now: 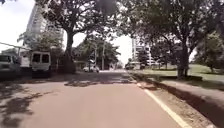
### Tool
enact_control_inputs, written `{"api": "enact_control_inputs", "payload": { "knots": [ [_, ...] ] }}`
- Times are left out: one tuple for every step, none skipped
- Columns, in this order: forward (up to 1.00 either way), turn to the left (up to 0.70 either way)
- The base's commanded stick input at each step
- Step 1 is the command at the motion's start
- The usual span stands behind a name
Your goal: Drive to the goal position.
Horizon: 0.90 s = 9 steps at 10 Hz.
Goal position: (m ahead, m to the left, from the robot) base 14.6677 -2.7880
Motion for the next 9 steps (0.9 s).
{"api": "enact_control_inputs", "payload": {
  "knots": [
    [0.7,0.0],
    [0.7,0.0],
    [0.7,0.0],
    [0.7,0.0],
    [0.7,0.0],
    [0.7,0.0],
    [0.7,0.0],
    [0.7,0.0],
    [0.7,0.0]
  ]
}}
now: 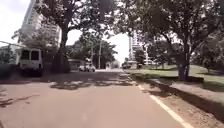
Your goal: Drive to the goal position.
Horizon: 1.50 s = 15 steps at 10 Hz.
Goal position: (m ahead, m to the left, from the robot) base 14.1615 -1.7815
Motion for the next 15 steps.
{"api": "enact_control_inputs", "payload": {
  "knots": [
    [0.7,0.0],
    [0.7,0.0],
    [0.7,0.0],
    [0.7,0.0],
    [0.7,-0.1],
    [0.7,-0.14],
    [0.7,-0.07],
    [0.7,0.0],
    [0.7,0.0],
    [0.7,0.0],
    [0.7,0.0],
    [0.7,0.0],
    [0.7,0.0],
    [0.7,0.0],
    [0.7,0.0]
  ]
}}
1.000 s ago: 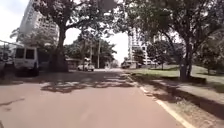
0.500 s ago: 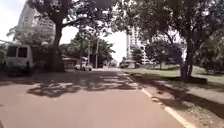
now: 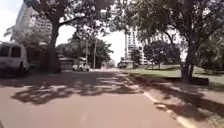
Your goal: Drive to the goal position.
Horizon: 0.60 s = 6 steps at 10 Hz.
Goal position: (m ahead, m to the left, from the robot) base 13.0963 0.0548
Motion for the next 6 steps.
{"api": "enact_control_inputs", "payload": {
  "knots": [
    [0.7,0.0],
    [0.7,0.0],
    [0.7,0.0],
    [0.7,0.0],
    [0.7,0.0],
    [0.7,-0.04]
  ]
}}
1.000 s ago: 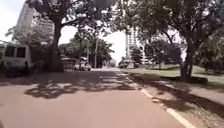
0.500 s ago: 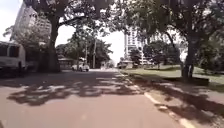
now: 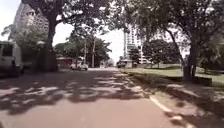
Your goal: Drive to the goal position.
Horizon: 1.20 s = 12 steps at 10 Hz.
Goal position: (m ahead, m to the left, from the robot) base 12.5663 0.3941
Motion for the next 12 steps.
{"api": "enact_control_inputs", "payload": {
  "knots": [
    [0.7,-0.12],
    [0.7,-0.12],
    [0.7,-0.07],
    [0.7,-0.01],
    [0.7,0.0],
    [0.7,0.0],
    [0.7,0.0],
    [0.7,0.0],
    [0.7,0.0],
    [0.7,0.0],
    [0.7,0.0],
    [0.7,0.0]
  ]
}}
